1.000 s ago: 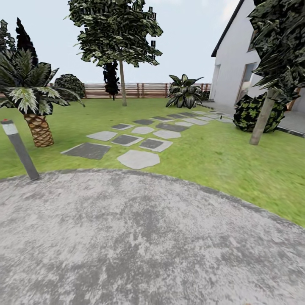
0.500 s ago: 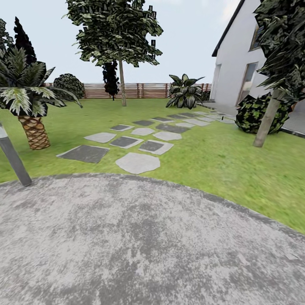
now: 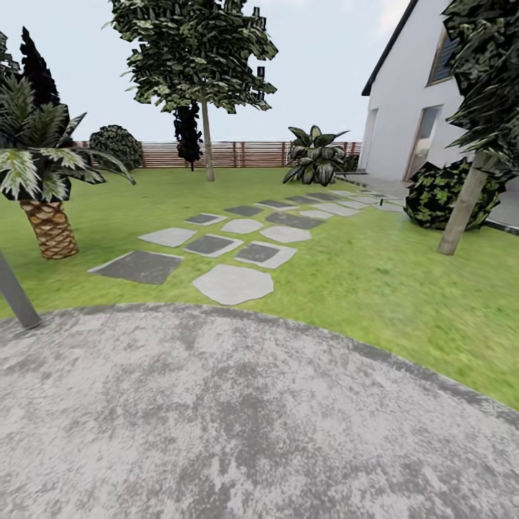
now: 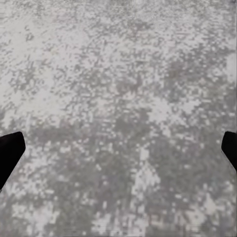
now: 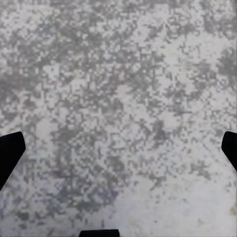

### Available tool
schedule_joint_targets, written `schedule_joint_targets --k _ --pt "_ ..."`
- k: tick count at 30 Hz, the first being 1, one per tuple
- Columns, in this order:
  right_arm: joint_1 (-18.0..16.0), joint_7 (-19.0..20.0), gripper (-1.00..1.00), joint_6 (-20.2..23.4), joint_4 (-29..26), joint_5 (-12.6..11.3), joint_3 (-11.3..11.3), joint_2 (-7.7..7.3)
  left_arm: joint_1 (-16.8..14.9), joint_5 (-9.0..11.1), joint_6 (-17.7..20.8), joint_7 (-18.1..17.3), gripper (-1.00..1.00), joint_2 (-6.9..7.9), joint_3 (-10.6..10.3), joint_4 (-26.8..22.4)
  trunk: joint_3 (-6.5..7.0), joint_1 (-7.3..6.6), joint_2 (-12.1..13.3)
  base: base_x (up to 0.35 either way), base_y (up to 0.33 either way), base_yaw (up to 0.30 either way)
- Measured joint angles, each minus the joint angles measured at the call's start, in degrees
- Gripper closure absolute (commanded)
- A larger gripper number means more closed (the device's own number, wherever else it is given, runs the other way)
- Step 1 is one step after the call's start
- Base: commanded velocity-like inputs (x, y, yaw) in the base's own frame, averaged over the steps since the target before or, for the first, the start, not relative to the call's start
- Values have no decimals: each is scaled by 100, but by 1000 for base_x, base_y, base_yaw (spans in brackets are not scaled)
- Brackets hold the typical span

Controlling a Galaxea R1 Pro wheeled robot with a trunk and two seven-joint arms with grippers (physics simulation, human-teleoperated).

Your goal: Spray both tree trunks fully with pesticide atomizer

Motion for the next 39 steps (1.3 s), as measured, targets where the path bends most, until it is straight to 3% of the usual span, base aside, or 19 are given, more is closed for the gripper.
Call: schedule_joint_targets --k 39 --pt "0 0 -100 0 2 0 0 3 0 0 0 0 -100 0 0 0 0 0 0 339 0 0"
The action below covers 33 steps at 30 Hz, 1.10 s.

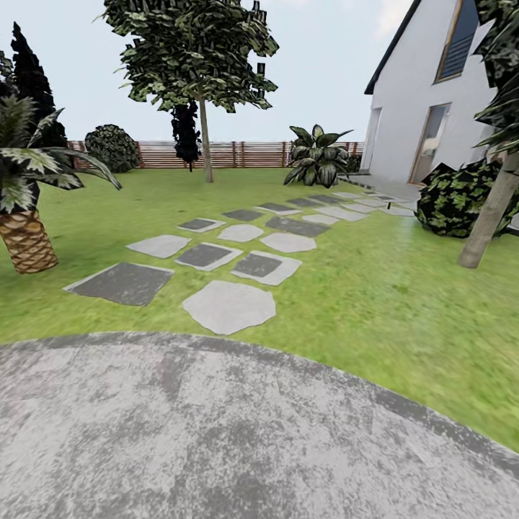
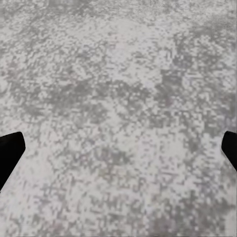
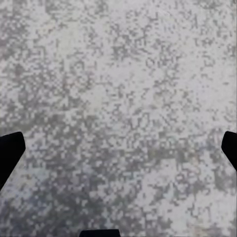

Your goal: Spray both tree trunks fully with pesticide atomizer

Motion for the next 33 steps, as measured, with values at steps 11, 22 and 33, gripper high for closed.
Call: schedule_joint_targets --k 11,22,33 --pt "0 0 -100 0 0 0 0 3 0 0 0 0 -100 0 0 0 0 0 0 339 0 0" --pt "0 0 -100 0 0 0 0 0 0 -5 -10 0 -100 0 0 0 0 0 0 339 0 0" --pt "0 0 -100 0 0 0 0 0 0 -5 -9 0 -100 0 0 -1 0 0 0 339 0 0"
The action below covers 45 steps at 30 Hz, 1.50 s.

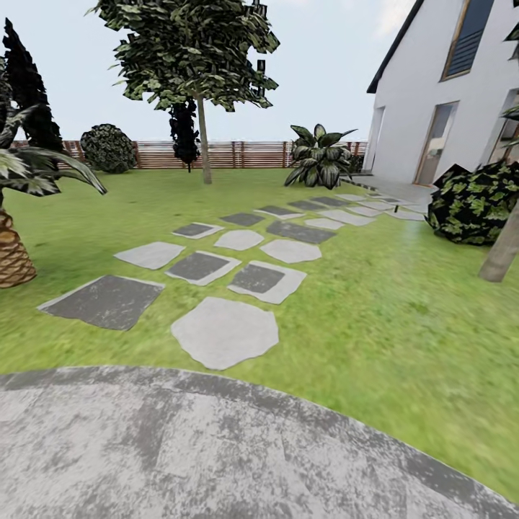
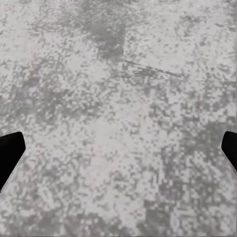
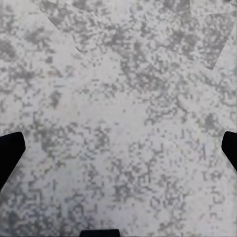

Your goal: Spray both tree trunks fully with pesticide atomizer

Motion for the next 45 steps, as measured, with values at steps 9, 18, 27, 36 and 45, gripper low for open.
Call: schedule_joint_targets --k 9,18,27,36,45 --pt "0 0 -100 0 0 0 0 2 0 -1 4 0 -100 0 0 1 0 0 0 339 0 0" --pt "0 0 -100 0 0 0 0 2 0 -1 0 0 -100 0 0 1 0 0 0 339 0 0" --pt "0 0 -100 0 0 0 0 2 0 0 0 0 -100 0 0 1 0 0 0 339 0 0" --pt "0 0 -100 0 0 0 0 2 0 -2 0 0 -100 0 0 1 0 0 0 339 0 0" --pt "0 0 -100 0 0 -1 0 2 0 -2 0 0 -100 0 0 1 0 0 0 339 0 -27"
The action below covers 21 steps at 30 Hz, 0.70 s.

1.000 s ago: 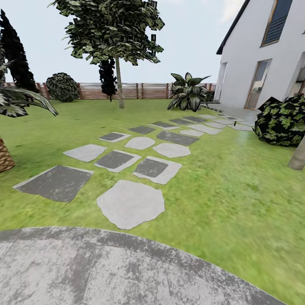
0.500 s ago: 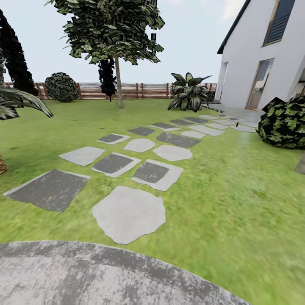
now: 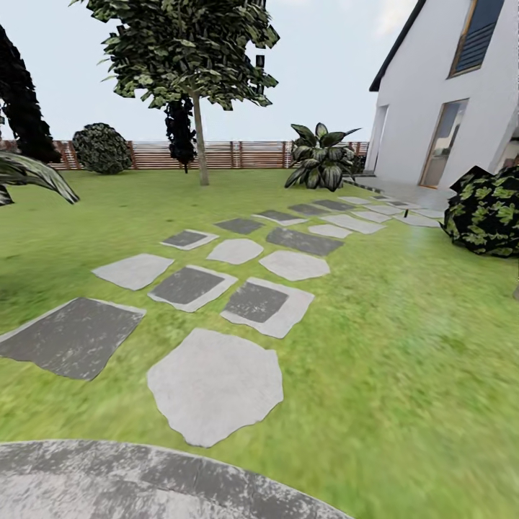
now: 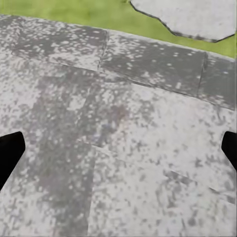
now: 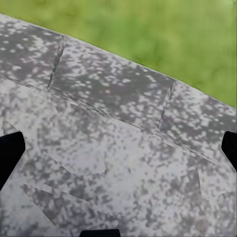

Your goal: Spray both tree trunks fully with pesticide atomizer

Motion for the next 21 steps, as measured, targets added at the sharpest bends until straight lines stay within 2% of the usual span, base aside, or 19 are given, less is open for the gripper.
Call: schedule_joint_targets --k 9,21 --pt "1 0 -100 0 -1 -2 -1 0 -1 1 0 0 -100 0 0 -2 0 0 0 339 0 -202" --pt "0 22 -100 5 9 8 33 0 0 -1 -1 0 -100 0 0 -1 0 0 0 339 0 -13"
